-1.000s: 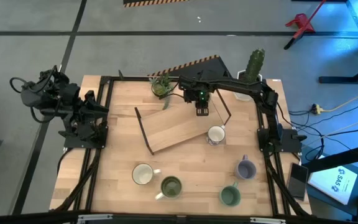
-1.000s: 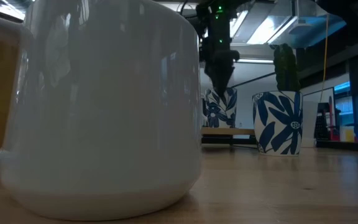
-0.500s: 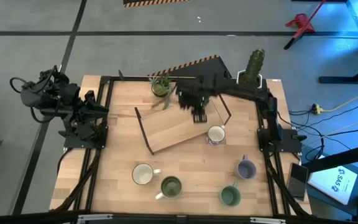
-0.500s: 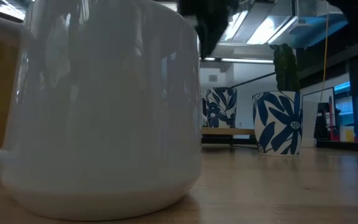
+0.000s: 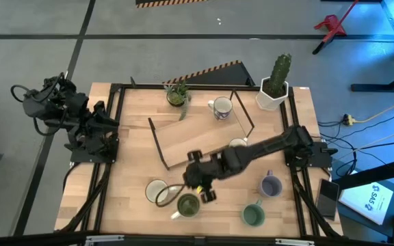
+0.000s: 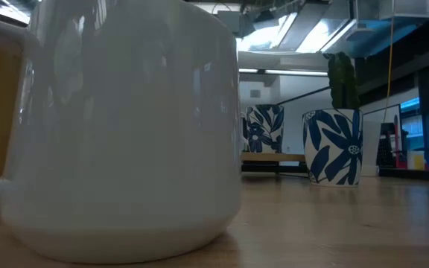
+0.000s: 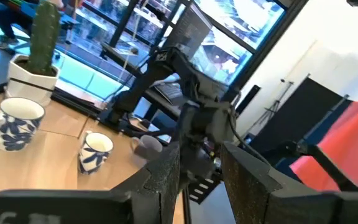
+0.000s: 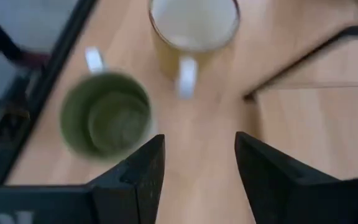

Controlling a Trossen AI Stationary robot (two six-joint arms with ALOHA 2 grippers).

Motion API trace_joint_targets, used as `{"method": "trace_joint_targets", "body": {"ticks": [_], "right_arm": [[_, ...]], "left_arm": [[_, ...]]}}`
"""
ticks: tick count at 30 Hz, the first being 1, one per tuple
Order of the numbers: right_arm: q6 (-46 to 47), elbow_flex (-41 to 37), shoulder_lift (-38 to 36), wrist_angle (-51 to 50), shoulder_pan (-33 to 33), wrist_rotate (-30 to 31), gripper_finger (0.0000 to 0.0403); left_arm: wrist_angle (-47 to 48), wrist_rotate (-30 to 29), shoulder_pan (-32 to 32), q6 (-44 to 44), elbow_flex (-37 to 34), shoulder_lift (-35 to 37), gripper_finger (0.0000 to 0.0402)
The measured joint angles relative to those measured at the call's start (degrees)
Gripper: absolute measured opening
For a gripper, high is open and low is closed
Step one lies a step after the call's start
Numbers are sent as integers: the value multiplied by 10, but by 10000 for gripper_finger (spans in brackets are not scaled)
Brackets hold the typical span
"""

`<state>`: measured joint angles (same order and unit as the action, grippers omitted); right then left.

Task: Place coffee mugs
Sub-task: Put the white mug on the shelf

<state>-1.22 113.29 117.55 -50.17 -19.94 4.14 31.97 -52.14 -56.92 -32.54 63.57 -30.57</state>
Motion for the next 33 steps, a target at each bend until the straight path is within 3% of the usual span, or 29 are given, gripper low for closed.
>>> {"method": "trace_joint_targets", "body": {"ticks": [5,12,33], "right_arm": [[80,-78,1,117,-28,25,182],[145,-149,1,159,-53,28,182],[149,-198,1,200,-58,44,182]], "left_arm": [[0,31,0,-3,0,0,112],[2,41,0,-1,0,0,112],[2,18,0,-33,0,0,112]]}}
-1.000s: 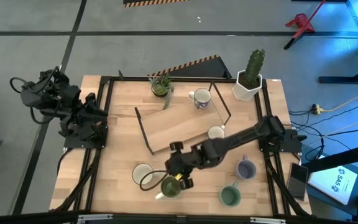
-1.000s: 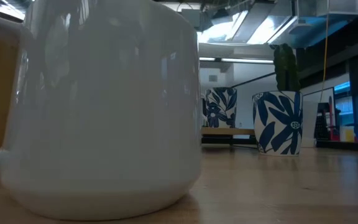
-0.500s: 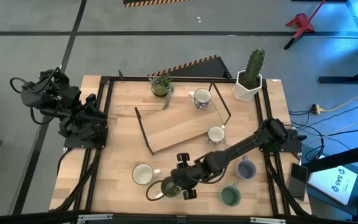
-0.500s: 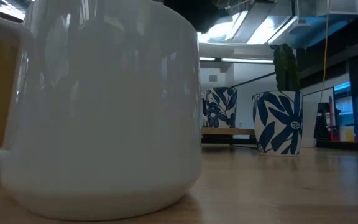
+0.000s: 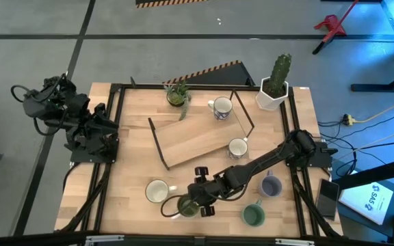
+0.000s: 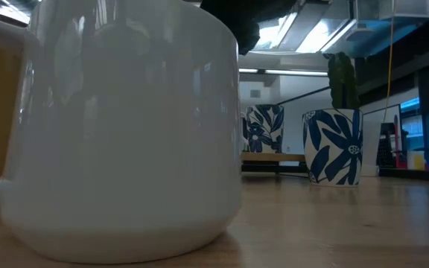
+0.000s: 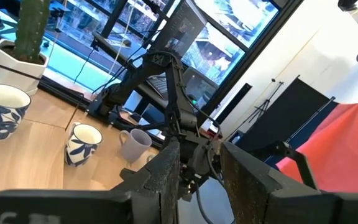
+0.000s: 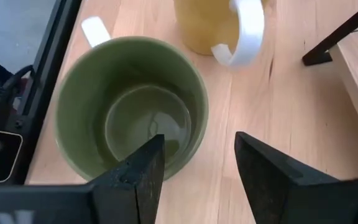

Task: Place coffee mugs
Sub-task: Put the white mug on the shelf

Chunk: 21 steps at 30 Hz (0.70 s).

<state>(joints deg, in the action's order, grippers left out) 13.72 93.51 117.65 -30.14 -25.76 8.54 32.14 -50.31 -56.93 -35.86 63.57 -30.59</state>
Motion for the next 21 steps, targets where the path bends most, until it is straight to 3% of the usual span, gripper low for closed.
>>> {"method": "trace_joint_targets", "body": {"ticks": [8,13,17,21], "right_arm": [[9,2,35,12,-1,-37,182],[28,0,43,-26,-1,-25,172],[45,1,42,-61,-1,-27,123],[57,0,42,-67,-1,-33,45]], "left_arm": [[0,-2,0,-1,0,0,112],[0,-6,0,-12,0,0,112],[0,-14,0,-13,0,0,112],[0,-17,0,-12,0,0,112]]}}
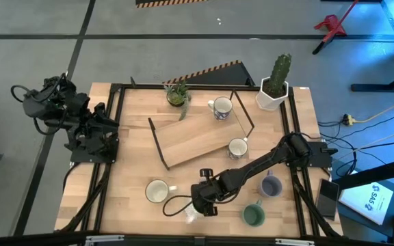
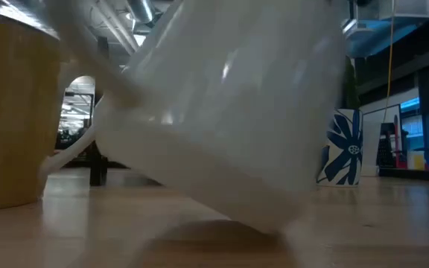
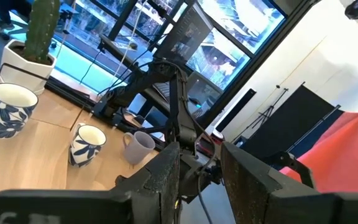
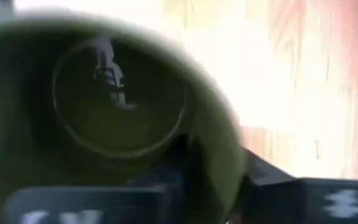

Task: Place coffee mugs
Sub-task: Put the white mug on the shelf

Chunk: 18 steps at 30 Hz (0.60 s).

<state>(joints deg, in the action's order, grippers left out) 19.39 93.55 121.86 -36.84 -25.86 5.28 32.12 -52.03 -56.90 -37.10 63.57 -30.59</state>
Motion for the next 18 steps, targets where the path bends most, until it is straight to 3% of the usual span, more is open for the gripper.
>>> {"method": "trace_joint_targets", "body": {"ticks": [2,7,18], "right_arm": [[0,2,-2,6,0,-14,14],[27,20,-1,-28,2,-24,9],[-7,215,0,-311,64,8,4]], "left_arm": [[0,0,0,1,0,0,112],[0,0,0,1,0,0,112],[0,0,0,6,0,0,112]]}}
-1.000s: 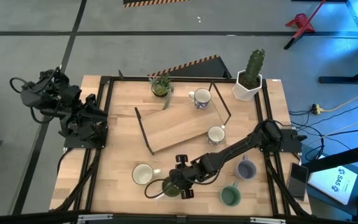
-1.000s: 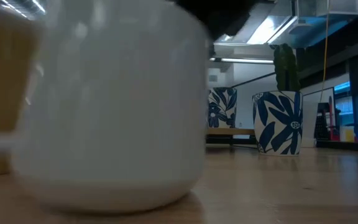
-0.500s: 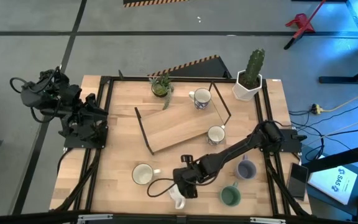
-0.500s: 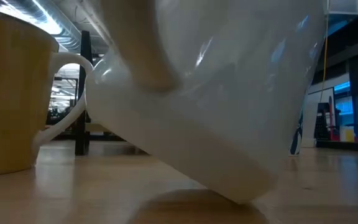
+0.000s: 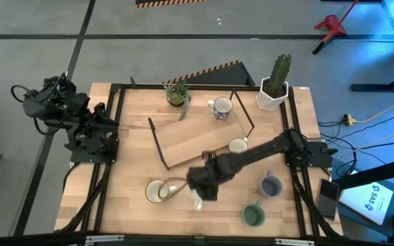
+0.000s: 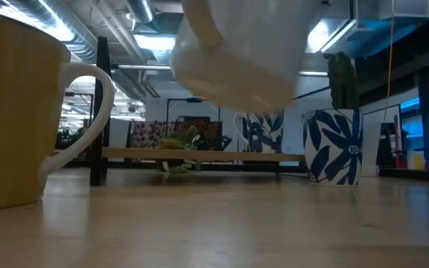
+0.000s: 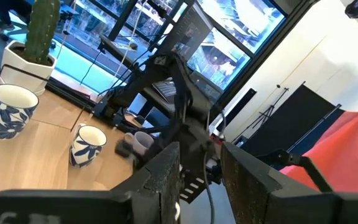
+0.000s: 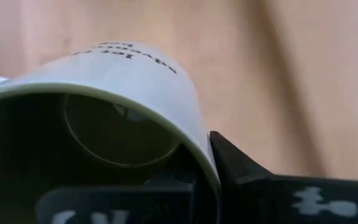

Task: Place coffee mugs
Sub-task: Put the white mug on the shelf

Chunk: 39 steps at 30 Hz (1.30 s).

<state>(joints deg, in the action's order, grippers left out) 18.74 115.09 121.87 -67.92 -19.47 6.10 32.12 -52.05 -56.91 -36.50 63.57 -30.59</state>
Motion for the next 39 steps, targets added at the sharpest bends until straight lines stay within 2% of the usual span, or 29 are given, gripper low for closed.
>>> {"method": "trace_joint_targets", "body": {"ticks": [5,11,18,30,39], "right_arm": [[-37,58,-1,-103,58,24,3],[-82,64,-1,-125,160,23,2],[-101,64,-1,-104,256,21,1],[-131,64,58,-65,294,8,1],[-132,63,58,-60,313,19,5]], "left_arm": [[0,0,0,11,0,0,112],[0,0,0,11,0,0,112],[0,0,0,11,0,0,112],[14,0,0,11,0,0,112],[19,0,0,11,0,0,112]]}}
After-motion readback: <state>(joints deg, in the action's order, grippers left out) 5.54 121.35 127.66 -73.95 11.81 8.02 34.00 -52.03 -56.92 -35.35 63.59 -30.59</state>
